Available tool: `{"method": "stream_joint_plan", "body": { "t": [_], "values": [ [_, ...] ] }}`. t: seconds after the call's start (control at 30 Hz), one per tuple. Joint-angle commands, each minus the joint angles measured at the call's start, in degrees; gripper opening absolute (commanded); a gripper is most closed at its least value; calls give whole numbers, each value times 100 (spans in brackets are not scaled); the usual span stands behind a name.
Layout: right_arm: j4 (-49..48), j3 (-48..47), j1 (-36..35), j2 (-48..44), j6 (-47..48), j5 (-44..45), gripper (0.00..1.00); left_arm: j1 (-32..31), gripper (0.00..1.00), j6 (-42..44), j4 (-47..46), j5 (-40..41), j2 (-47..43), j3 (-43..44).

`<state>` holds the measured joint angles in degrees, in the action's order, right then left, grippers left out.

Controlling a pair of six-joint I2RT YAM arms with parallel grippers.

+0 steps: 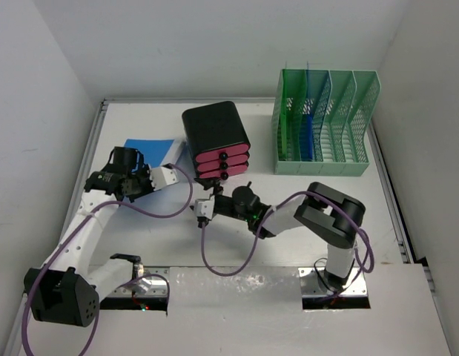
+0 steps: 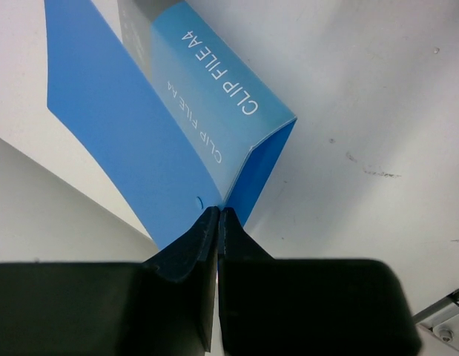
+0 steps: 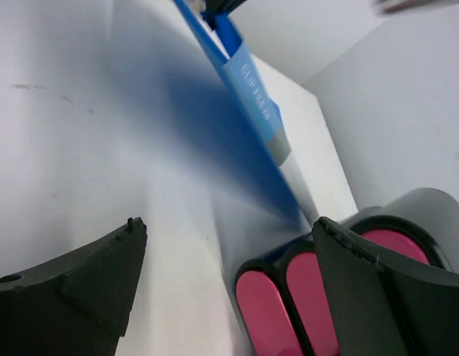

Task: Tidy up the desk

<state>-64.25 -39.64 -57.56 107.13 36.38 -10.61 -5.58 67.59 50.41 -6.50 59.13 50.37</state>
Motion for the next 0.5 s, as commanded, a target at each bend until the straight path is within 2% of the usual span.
{"method": "stream_joint_plan", "body": {
  "t": [0.0, 0.13, 0.37, 0.47],
  "values": [
    [-872, 262, -18, -754, -464, -309, 90, -30, 0, -18, -75, -176, -16, 236],
    [-283, 45, -18, -659, -343, -407, 89, -30, 0, 26, 91, -307, -16, 350],
    [798, -1360, -18, 360, 351, -442, 86, -30, 0, -9, 1083, -448, -104, 693],
    [888, -1616, -18, 650, 422, -486, 85, -30, 0, 26, 1469, -457, -200, 737]
  ]
}}
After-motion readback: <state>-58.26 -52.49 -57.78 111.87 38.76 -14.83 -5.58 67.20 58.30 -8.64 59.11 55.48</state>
